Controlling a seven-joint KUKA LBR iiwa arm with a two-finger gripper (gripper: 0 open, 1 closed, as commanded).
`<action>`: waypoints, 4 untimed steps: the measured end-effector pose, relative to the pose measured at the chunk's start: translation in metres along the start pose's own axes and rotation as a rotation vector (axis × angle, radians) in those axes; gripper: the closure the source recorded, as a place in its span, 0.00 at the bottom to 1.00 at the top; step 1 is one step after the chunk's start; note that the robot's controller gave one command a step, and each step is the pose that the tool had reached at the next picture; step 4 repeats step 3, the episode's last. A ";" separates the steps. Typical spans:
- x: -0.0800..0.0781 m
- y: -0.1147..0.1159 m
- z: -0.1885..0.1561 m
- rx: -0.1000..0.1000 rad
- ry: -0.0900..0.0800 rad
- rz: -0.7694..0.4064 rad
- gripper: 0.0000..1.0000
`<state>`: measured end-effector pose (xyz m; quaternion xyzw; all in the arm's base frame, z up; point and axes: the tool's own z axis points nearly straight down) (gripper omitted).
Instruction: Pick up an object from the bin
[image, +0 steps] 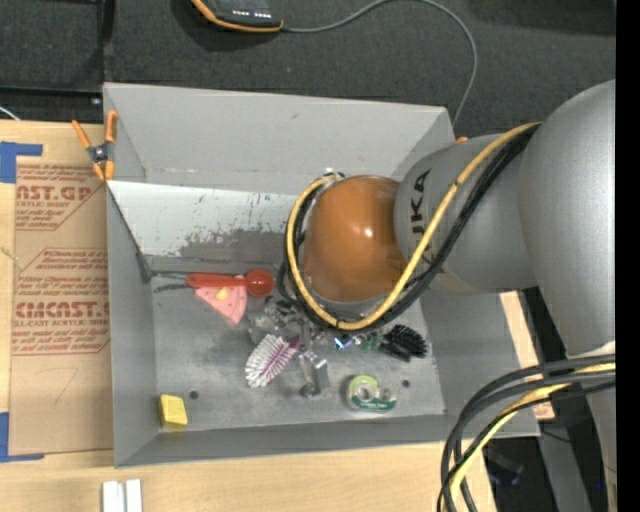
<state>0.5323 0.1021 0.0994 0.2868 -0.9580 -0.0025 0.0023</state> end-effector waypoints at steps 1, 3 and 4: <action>0.003 -0.012 0.030 0.007 -0.012 -0.052 0.00; 0.004 -0.001 0.029 0.002 -0.010 -0.037 1.00; 0.004 -0.001 0.029 0.002 -0.010 -0.037 1.00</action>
Offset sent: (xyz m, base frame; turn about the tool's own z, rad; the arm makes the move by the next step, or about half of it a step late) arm -0.0034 -0.0040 -0.0294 -0.0365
